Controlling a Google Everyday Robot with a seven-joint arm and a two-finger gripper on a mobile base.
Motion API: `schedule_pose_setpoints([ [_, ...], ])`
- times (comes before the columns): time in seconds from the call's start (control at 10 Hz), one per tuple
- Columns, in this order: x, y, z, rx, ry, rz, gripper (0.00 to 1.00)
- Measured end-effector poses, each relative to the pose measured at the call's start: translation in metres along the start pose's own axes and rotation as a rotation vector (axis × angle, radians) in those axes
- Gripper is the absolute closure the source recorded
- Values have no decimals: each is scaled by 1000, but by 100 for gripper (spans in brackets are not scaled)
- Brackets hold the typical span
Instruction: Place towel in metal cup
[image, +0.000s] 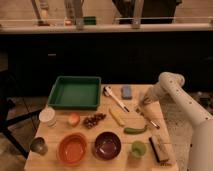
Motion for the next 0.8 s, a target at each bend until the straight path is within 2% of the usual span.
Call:
schedule_pose_setpoints([
  [0.2,0,0,0,0,0,-1,100],
  [0.8,-1,-1,0,0,-1,-1,100],
])
